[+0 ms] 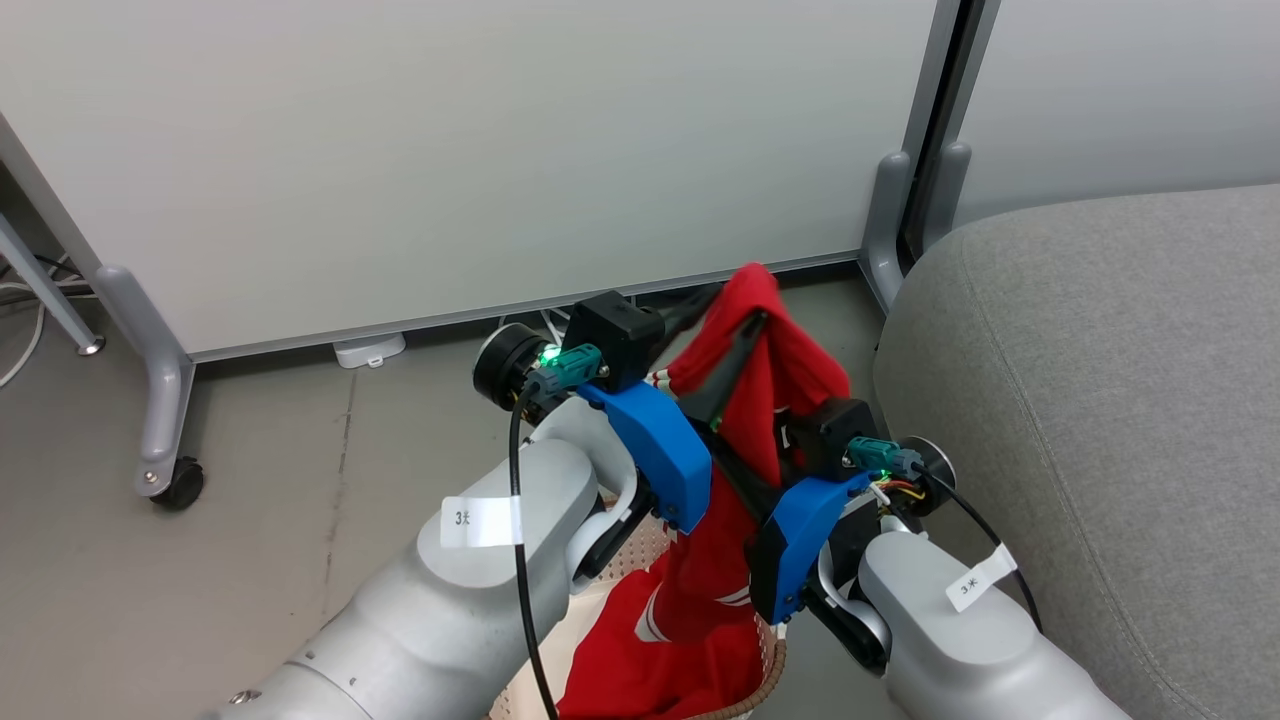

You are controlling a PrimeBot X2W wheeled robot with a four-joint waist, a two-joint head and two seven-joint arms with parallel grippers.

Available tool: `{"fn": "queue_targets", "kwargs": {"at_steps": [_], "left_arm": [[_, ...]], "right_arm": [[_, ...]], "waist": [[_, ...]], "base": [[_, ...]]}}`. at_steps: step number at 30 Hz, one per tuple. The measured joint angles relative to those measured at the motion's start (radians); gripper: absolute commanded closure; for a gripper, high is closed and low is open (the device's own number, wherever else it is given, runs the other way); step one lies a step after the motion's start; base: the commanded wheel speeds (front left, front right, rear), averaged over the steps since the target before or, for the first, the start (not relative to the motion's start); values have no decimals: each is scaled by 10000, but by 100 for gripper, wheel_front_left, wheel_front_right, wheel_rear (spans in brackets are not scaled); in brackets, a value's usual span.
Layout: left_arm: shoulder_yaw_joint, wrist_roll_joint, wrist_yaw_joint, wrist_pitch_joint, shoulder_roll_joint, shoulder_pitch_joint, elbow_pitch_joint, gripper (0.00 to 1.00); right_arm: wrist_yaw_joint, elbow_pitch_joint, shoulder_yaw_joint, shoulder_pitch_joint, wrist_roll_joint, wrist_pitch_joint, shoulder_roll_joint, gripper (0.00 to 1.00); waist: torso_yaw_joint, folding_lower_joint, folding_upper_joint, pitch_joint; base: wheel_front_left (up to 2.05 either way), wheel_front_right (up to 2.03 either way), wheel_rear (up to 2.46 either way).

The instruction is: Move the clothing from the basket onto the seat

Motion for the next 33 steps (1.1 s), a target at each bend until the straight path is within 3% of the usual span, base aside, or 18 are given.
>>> {"fn": "queue_targets", "kwargs": {"at_steps": [12, 23, 33], "left_arm": [[324, 107, 82, -119, 247, 360, -182, 0], [2798, 2073, 353, -132, 1546, 3559, -3294, 0], [4667, 3335, 226, -132, 1845, 5867, -4433, 0]], "right_arm": [[0, 174, 113, -111, 128, -211, 0, 100], [0, 251, -178, -236, -21, -360, 0, 100], [0, 150, -382, -243, -146, -433, -2, 100]], "waist": [[9, 0, 0, 19], [20, 0, 0, 198], [-60, 0, 0, 259]], "base": [[0, 0, 0], [0, 0, 0], [0, 0, 0]]}}
